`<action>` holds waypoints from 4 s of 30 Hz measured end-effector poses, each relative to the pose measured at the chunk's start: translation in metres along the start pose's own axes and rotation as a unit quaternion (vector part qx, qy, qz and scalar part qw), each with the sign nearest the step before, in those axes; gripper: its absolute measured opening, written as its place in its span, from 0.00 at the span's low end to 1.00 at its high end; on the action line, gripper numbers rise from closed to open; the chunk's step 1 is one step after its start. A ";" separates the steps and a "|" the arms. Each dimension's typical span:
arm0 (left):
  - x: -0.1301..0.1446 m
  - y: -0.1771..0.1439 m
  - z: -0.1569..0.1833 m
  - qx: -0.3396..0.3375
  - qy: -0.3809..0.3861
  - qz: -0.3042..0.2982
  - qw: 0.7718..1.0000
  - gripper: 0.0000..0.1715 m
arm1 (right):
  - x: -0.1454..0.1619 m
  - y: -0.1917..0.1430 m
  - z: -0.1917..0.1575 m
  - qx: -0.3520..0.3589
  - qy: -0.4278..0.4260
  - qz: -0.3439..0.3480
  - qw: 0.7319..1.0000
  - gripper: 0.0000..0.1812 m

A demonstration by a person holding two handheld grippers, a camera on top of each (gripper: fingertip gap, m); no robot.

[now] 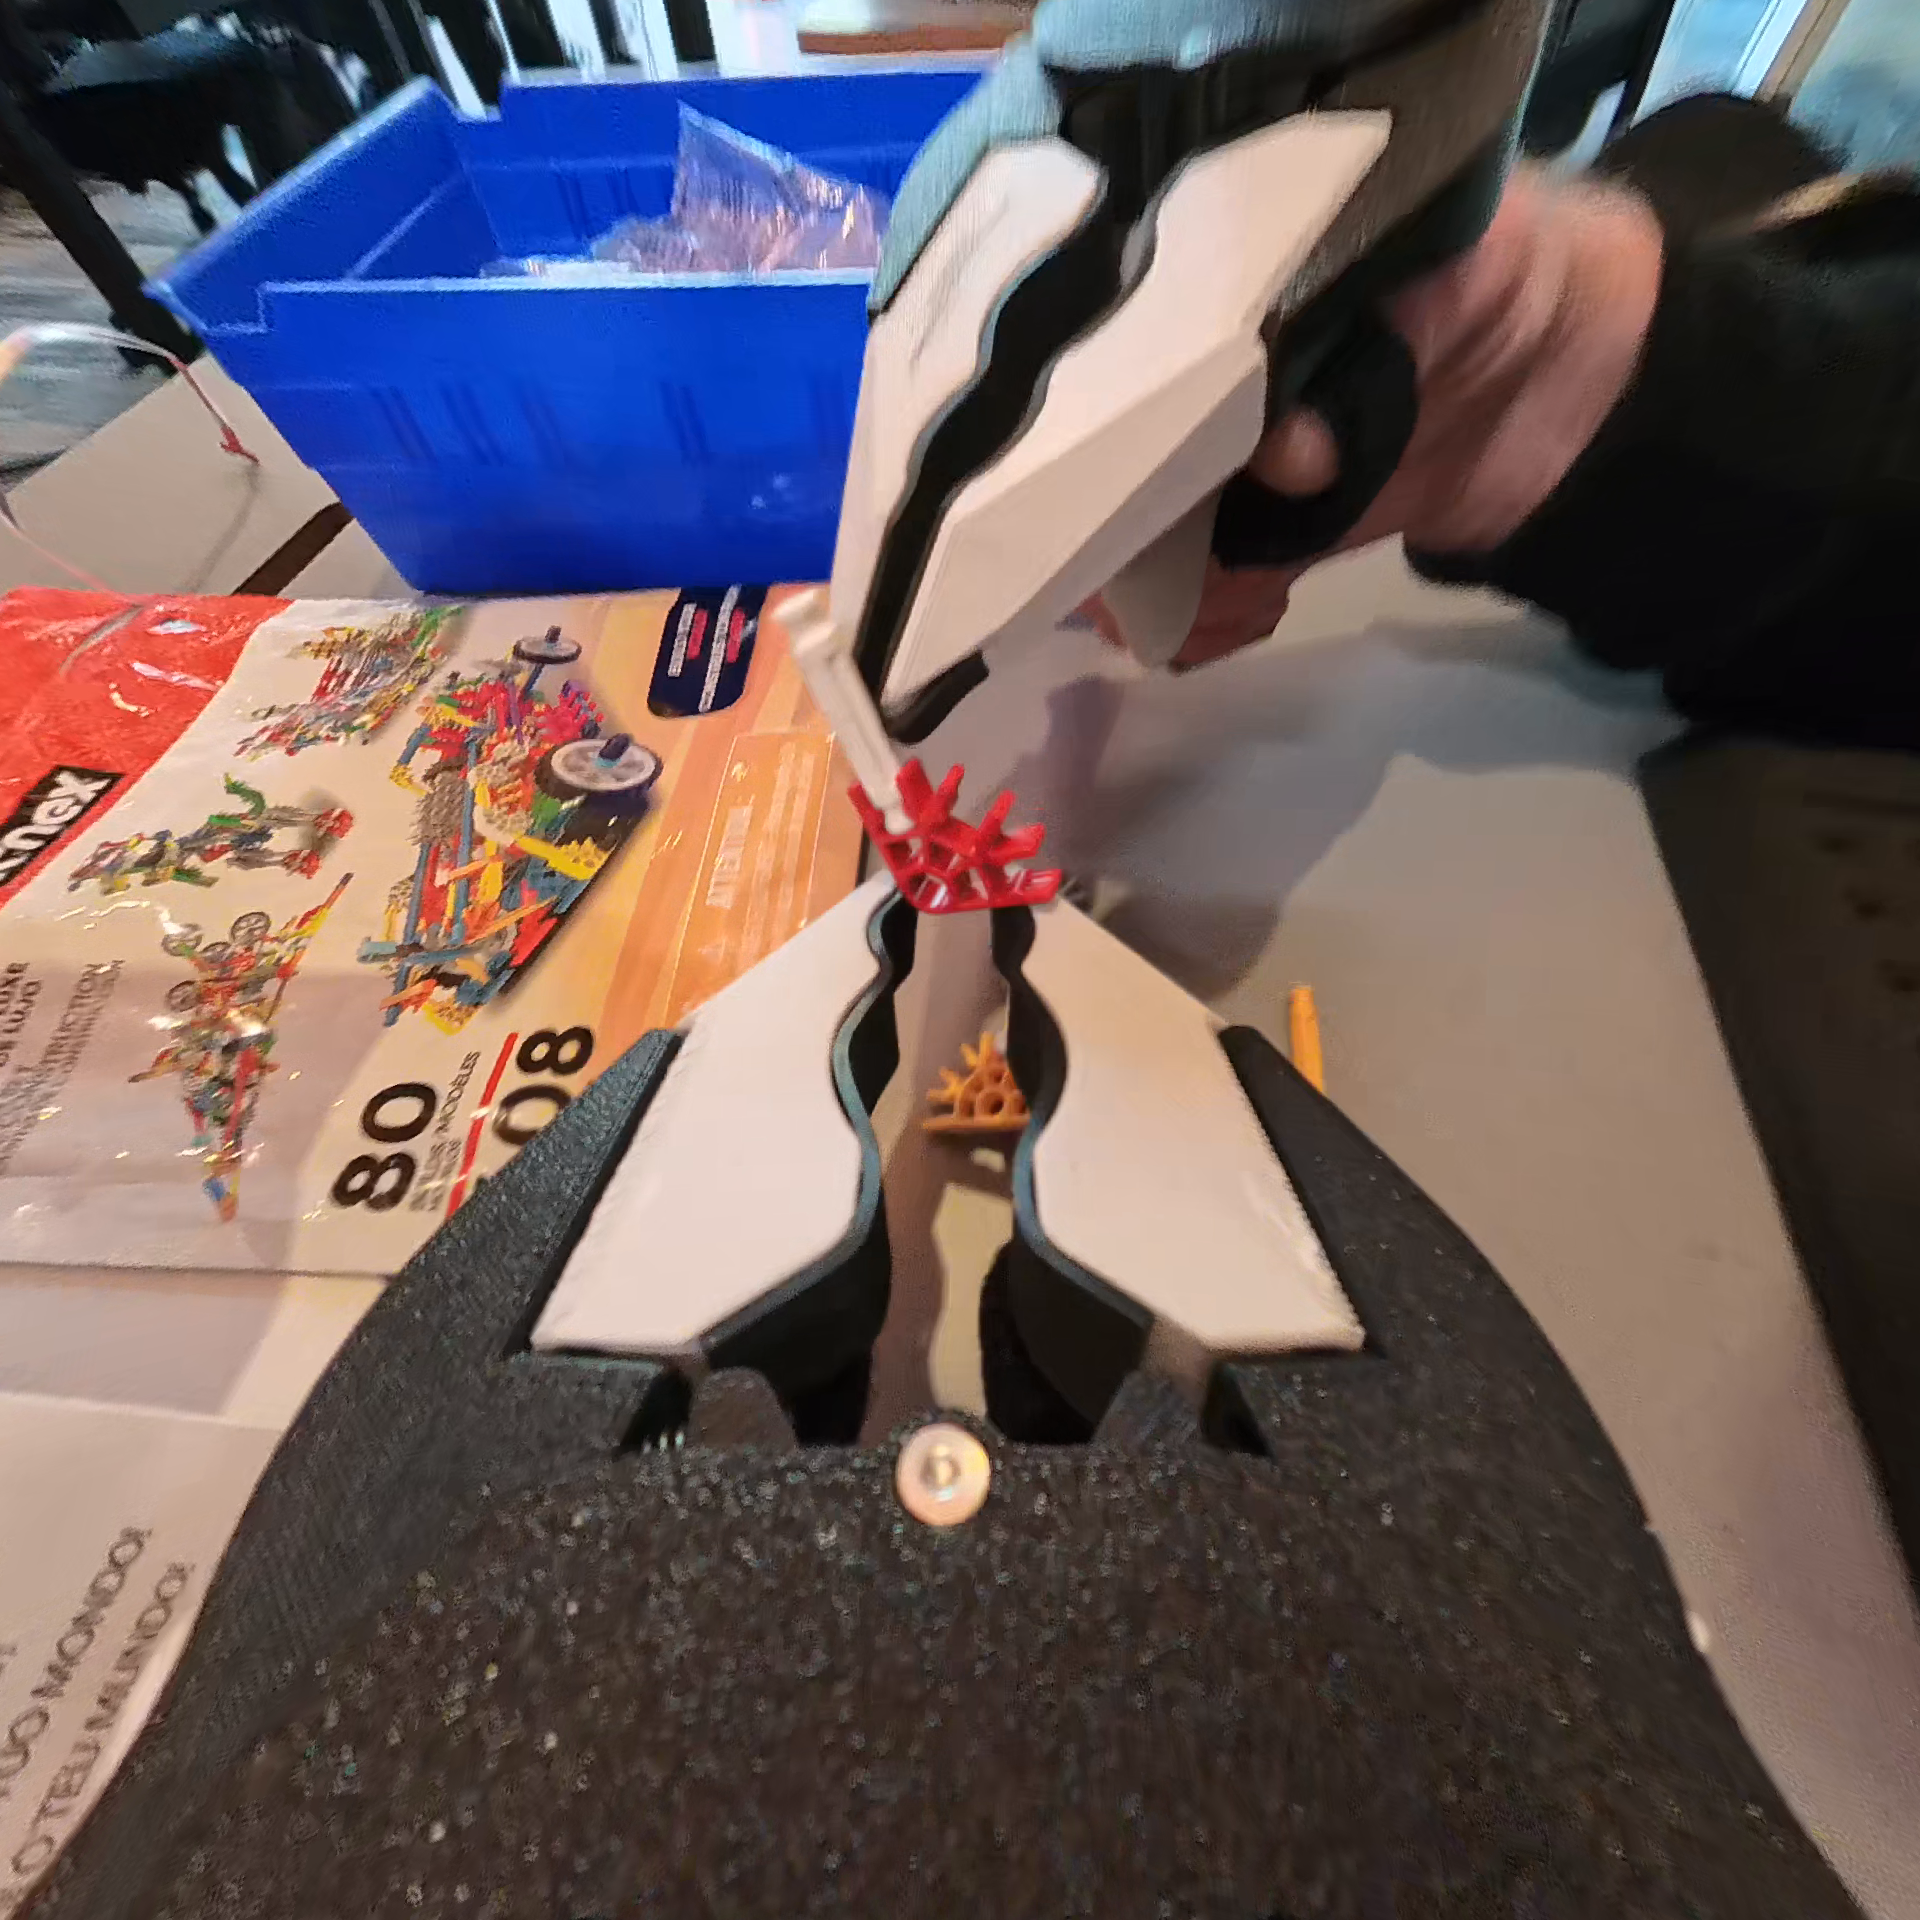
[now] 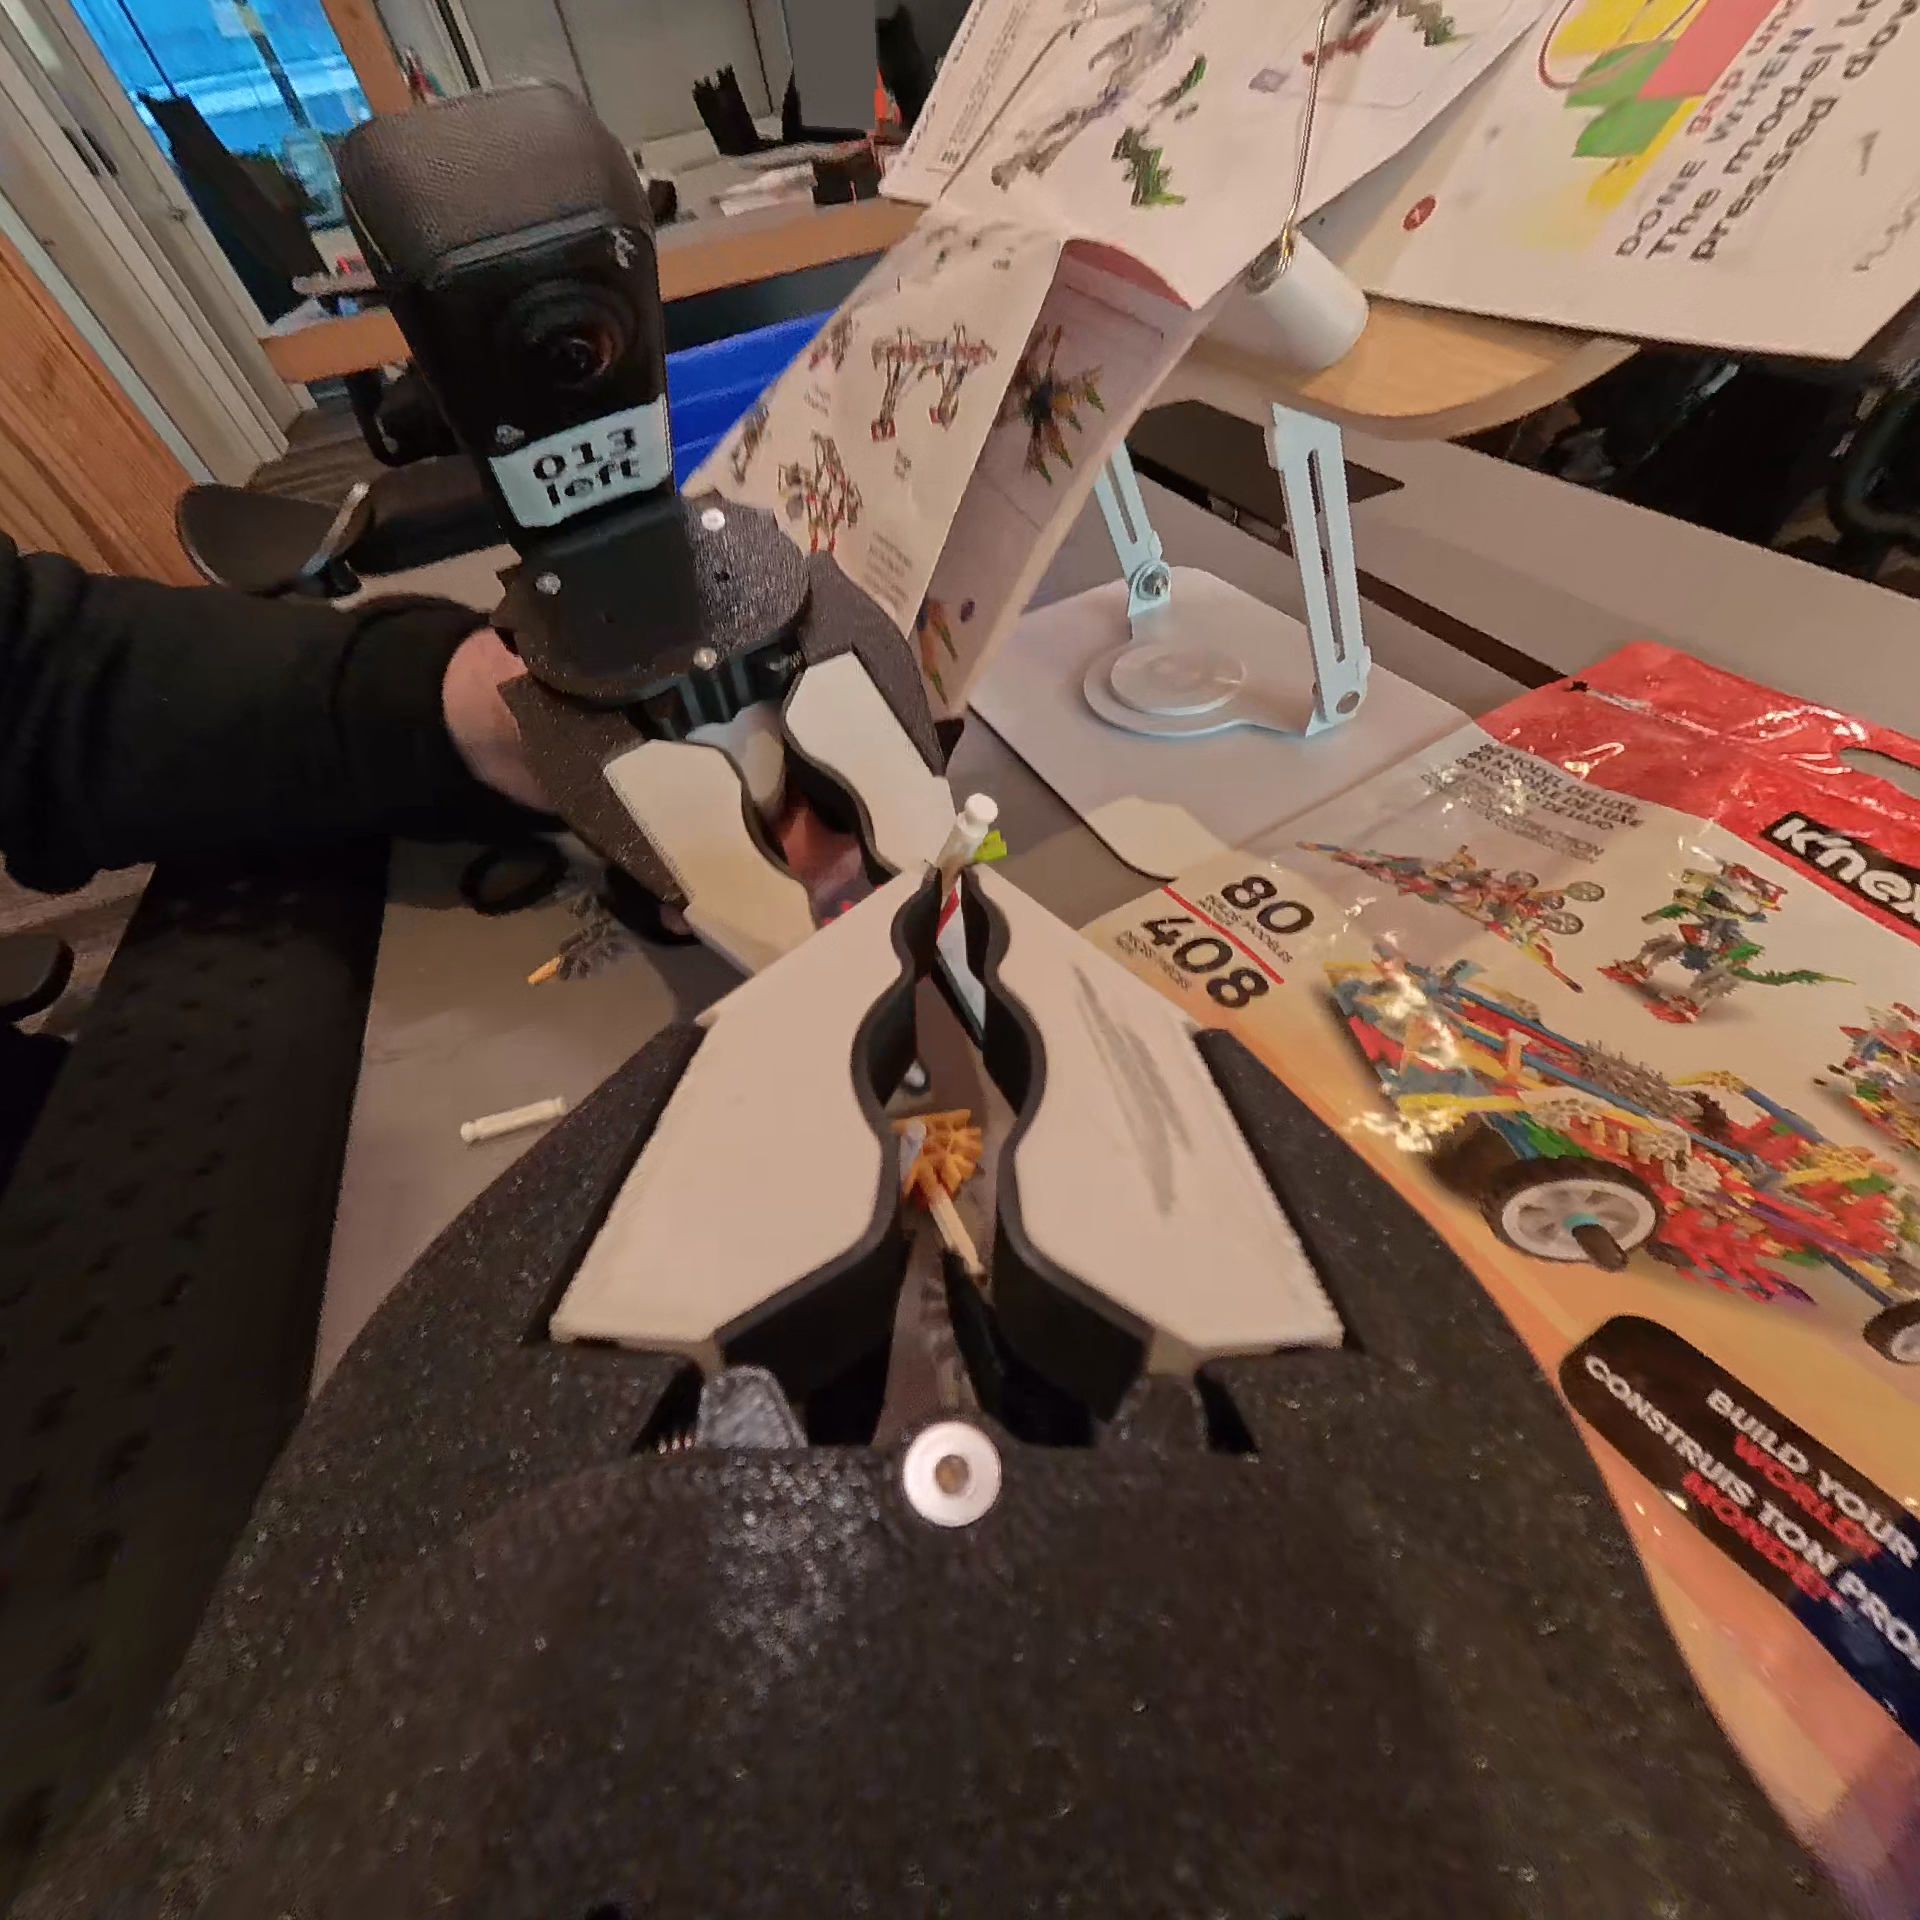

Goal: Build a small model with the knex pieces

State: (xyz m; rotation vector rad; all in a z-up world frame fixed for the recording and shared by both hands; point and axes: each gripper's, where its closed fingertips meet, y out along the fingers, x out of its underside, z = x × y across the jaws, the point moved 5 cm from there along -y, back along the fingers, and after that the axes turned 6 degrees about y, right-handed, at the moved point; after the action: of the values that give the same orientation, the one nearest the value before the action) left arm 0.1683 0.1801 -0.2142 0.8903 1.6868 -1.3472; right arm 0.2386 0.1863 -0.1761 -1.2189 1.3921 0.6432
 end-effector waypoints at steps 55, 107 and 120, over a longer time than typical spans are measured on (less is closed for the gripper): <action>0.011 -0.001 -0.005 -0.025 0.023 -0.057 0.998 0.10 | 0.029 -0.013 0.010 0.213 -0.156 -0.273 0.925 0.00; 0.040 0.008 0.018 0.071 0.001 -0.141 0.987 0.12 | 0.081 0.005 0.010 0.101 -0.026 -0.403 0.909 0.17; 0.038 0.006 0.010 0.048 0.001 -0.135 0.990 0.11 | 0.081 0.005 0.008 0.096 -0.047 -0.394 0.913 0.06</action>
State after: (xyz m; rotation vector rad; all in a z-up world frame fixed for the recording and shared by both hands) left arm 0.1582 0.1734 -0.2523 0.7348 1.8061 -1.6183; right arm 0.2499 0.1700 -0.2550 -1.4233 0.7477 -0.0077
